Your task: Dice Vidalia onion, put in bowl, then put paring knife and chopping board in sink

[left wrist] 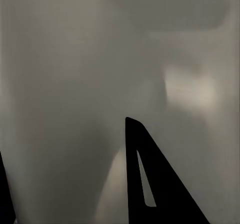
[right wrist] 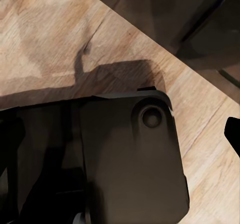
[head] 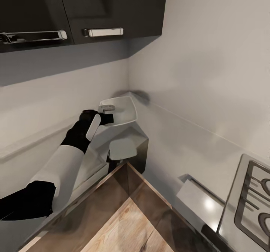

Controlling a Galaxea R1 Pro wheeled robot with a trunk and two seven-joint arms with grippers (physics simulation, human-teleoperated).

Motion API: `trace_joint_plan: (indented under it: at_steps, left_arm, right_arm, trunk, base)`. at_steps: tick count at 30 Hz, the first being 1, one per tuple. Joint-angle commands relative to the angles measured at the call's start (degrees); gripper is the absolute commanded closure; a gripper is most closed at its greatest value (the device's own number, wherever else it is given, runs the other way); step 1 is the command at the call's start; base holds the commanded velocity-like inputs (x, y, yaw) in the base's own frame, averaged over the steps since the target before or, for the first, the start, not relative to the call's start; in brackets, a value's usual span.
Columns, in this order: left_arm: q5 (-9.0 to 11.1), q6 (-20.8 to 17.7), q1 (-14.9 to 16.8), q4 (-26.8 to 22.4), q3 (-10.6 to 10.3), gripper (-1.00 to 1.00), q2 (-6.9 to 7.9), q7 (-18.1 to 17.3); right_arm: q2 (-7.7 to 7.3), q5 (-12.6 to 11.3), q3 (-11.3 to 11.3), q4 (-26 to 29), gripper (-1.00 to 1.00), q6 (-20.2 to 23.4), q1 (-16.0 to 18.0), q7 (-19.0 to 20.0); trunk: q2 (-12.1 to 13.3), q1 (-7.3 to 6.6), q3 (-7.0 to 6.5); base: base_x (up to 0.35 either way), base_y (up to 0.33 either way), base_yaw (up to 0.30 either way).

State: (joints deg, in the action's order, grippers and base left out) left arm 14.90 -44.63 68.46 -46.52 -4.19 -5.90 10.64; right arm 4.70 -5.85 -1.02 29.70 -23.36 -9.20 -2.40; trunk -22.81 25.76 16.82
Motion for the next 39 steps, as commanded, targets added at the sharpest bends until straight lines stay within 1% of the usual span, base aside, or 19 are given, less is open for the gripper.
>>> trace_joint_plan:
  at_steps: [1,8,11,15,17,22,27,29,30,31,34,39]
  left_arm:
    - [0.64,-0.27,-0.34,-0.46,-0.06,1.0,0.01,0.53]
    - [0.58,-0.53,-1.69,-2.53,0.09,1.0,0.01,0.53]
    - [0.66,-0.58,-2.62,-2.8,0.06,1.0,-0.03,0.53]
    - [0.93,-0.67,-3.48,-2.85,0.1,1.0,-0.03,0.53]
    - [1.01,-0.7,-3.71,-2.87,0.13,1.0,0.0,0.53]
    - [1.05,-0.72,-3.85,-2.87,0.15,1.0,0.01,0.53]
    - [1.02,-0.72,-3.94,-2.87,0.24,1.0,0.04,0.53]
    - [1.02,-0.72,-3.96,-2.81,1.14,1.0,0.24,0.53]
    - [1.01,-0.72,-4.01,-2.69,2.97,1.0,0.36,0.53]
    - [1.01,-0.72,-4.1,-2.66,3.83,1.0,0.4,0.53]
    - [1.01,-0.72,-5.38,-2.86,5.35,1.0,0.44,0.53]
    - [1.06,-0.72,-5.82,-2.95,5.62,1.0,0.29,0.53]
  right_arm:
    - [0.0,-0.56,-0.12,0.1,-1.0,-0.11,-0.03,-0.03]
    - [-0.04,-0.56,-0.12,-0.03,-1.0,-0.11,-0.03,-0.01]
    - [-0.04,-0.56,0.08,-3.76,-1.0,-0.16,-0.03,-0.05]
    - [-0.1,-0.47,0.13,-4.57,-1.0,-0.3,-0.03,-0.06]
    - [-0.12,-0.42,0.14,-4.35,-1.0,-0.45,-0.03,-0.06]
    - [-0.16,-0.33,0.14,-1.32,-1.0,-0.74,-0.03,0.08]
    - [-0.51,-0.37,0.13,-0.35,-1.0,-0.98,-0.03,0.27]
    - [-0.59,-0.34,0.14,-0.34,-1.0,-1.23,-0.03,0.28]
    - [-0.63,-0.31,0.14,-0.51,-1.0,-1.35,-0.03,0.29]
    - [-0.64,-0.31,0.14,-0.61,-1.0,-1.37,-0.03,0.29]
    - [-0.66,-0.3,0.16,-0.75,-1.0,-1.43,-0.03,0.29]
    - [-0.73,-0.32,0.15,-0.64,-1.0,-1.5,-0.03,0.29]
  trunk:
    - [-0.11,0.03,0.0]
    - [-0.11,0.03,-0.17]
    - [-0.11,0.03,-0.25]
    - [-0.11,0.03,-0.37]
    - [-0.11,0.03,-0.43]
    - [-0.11,0.03,-0.66]
    - [-0.11,0.03,-1.07]
    - [-0.11,0.03,-1.25]
    - [-0.11,0.03,-1.34]
    - [-0.11,0.03,-1.43]
    - [-0.11,0.03,-1.7]
    - [-0.11,0.03,-2.16]
  base:
    - [-0.153,0.0,0.028]
    - [-0.292,0.0,0.022]
    - [-0.339,0.0,0.22]
    - [-0.341,0.0,0.265]
    - [-0.342,0.0,0.275]
    - [-0.342,0.0,0.25]
    - [-0.342,0.0,0.083]
    - [-0.342,0.0,0.014]
    - [-0.342,0.0,0.004]
    - [-0.342,0.0,0.003]
    - [-0.342,0.0,0.001]
    - [-0.342,0.0,0.0]
